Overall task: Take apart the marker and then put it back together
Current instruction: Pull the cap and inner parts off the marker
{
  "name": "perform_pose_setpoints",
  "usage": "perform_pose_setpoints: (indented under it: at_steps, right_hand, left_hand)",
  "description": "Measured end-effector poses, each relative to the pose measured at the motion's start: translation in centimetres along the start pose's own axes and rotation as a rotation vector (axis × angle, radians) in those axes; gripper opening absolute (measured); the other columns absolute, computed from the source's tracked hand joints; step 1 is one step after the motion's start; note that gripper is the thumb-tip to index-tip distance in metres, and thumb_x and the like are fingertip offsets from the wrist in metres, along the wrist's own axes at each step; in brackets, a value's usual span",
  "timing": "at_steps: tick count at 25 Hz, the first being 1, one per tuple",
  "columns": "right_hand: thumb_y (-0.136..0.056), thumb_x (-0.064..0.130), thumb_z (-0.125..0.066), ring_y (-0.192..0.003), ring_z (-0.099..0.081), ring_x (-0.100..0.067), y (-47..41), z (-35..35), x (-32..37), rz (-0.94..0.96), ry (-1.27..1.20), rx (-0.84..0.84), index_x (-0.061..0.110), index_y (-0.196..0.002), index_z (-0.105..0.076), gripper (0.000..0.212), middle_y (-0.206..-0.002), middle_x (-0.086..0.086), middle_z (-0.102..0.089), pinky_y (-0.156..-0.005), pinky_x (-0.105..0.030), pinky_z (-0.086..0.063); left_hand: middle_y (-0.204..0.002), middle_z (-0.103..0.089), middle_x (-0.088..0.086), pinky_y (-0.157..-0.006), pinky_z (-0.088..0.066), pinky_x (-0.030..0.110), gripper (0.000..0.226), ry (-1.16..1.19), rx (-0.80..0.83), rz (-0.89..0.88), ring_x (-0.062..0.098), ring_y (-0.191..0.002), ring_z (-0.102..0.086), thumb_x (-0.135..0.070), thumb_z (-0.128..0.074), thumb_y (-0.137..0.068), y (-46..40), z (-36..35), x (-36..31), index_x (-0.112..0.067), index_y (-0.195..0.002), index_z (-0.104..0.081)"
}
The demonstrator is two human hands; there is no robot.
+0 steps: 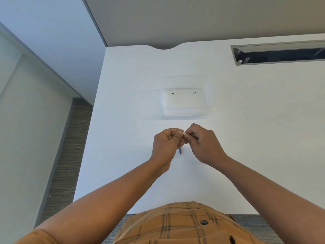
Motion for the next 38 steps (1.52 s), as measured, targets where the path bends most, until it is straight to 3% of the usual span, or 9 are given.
perform_pose_setpoints:
  at_steps: [5,10,15,19,22,24,29,32,38]
  right_hand:
    - [-0.099,0.021,-0.057,-0.065,-0.064,-0.032,0.1,-0.1,0.2,0.054,0.034,-0.038,0.016,-0.090,-0.060,0.010,-0.072,-0.006,-0.072,-0.061,-0.044,-0.054]
    - [-0.101,0.020,-0.053,-0.051,-0.050,-0.024,0.6,-0.1,0.9,0.132,0.186,-0.082,0.012,-0.092,-0.058,0.013,-0.060,-0.003,-0.061,-0.052,-0.034,-0.041]
    - [-0.097,0.017,-0.062,-0.078,-0.064,-0.007,0.1,-0.4,-0.4,-0.150,-0.263,0.039,0.027,-0.106,-0.070,0.016,-0.098,0.012,-0.073,-0.068,-0.018,-0.050]
    - [-0.095,0.015,-0.064,-0.088,-0.064,-0.014,0.0,0.9,-1.9,-0.356,-0.557,-0.057,0.017,-0.096,-0.070,0.006,-0.098,0.002,-0.071,-0.081,-0.029,-0.047]
    - [-0.098,0.014,-0.059,-0.079,-0.063,-0.016,-0.1,1.4,-1.5,-0.372,-0.637,-0.033,0.012,-0.090,-0.070,0.013,-0.089,-0.003,-0.071,-0.077,-0.030,-0.046]
    - [-0.100,0.015,-0.056,-0.072,-0.060,-0.016,-0.2,1.1,-1.0,-0.363,-0.688,0.036,0.012,-0.087,-0.071,0.020,-0.085,-0.005,-0.070,-0.072,-0.031,-0.045]
    - [-0.103,0.033,-0.054,-0.061,-0.050,-0.015,-0.3,0.5,-0.9,-0.332,-0.522,0.178,0.011,-0.084,-0.069,0.032,-0.078,-0.004,-0.064,-0.062,-0.027,-0.041]
    - [-0.105,0.039,-0.049,-0.061,-0.047,-0.016,-0.5,0.4,-1.3,-0.320,-0.394,0.221,0.006,-0.088,-0.067,0.042,-0.072,-0.001,-0.061,-0.061,-0.027,-0.040]
    - [-0.106,0.040,-0.044,-0.055,-0.040,-0.018,-0.4,0.0,-1.3,-0.404,-0.459,0.306,0.015,-0.073,-0.057,0.044,-0.066,-0.004,-0.057,-0.053,-0.025,-0.032]
  left_hand:
    - [-0.088,-0.078,0.010,-0.085,-0.058,0.027,0.012,0.017,-0.035,0.026,0.017,-0.086,-0.075,-0.011,-0.063,-0.097,-0.1,0.1,0.1,-0.004,-0.102,-0.072]
    - [-0.100,-0.076,0.016,-0.093,-0.058,0.032,0.014,0.093,0.001,0.095,0.024,-0.097,-0.074,-0.010,-0.061,-0.098,-0.2,-0.3,0.4,-0.001,-0.103,-0.071]
    - [-0.094,-0.075,0.009,-0.095,-0.056,0.034,0.014,0.279,-0.010,0.101,0.019,-0.091,-0.071,-0.010,-0.057,-0.101,-0.7,-0.2,-0.2,-0.007,-0.099,-0.070]
    - [-0.088,-0.072,-0.007,-0.087,-0.055,0.026,0.016,-0.206,0.010,-0.244,0.009,-0.086,-0.067,-0.013,-0.054,-0.101,-0.5,0.2,-3.7,-0.017,-0.101,-0.069]
    - [-0.095,-0.067,-0.010,-0.081,-0.046,0.014,0.020,-0.638,0.107,-0.561,0.004,-0.090,-0.061,-0.011,-0.054,-0.100,0.3,-1.5,-5.9,-0.021,-0.104,-0.071]
    - [-0.090,-0.065,-0.005,-0.078,-0.047,0.019,0.021,-0.791,0.179,-0.703,0.007,-0.089,-0.059,-0.010,-0.056,-0.098,0.6,-2.4,-6.4,-0.021,-0.103,-0.074]
    - [-0.075,-0.061,-0.004,-0.069,-0.051,0.035,0.015,-0.879,0.231,-0.736,0.009,-0.077,-0.055,-0.016,-0.066,-0.093,0.4,-2.6,-6.5,-0.023,-0.087,-0.078]
    - [-0.078,-0.066,0.002,-0.071,-0.051,0.040,0.014,-0.945,0.301,-0.758,0.016,-0.078,-0.057,-0.011,-0.067,-0.092,0.3,-3.0,-6.6,-0.018,-0.093,-0.079]
    - [-0.080,-0.069,-0.001,-0.056,-0.048,0.034,0.017,-1.266,0.276,-0.989,0.027,-0.072,-0.058,-0.012,-0.065,-0.093,0.7,-3.6,-6.8,-0.018,-0.105,-0.075]
Point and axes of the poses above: each hand's wrist, its own y-axis away from the middle knuckle, its own z-axis out of the back of the hand, x = y × z, the point moved 8 cm from there along -y, towards the middle knuckle
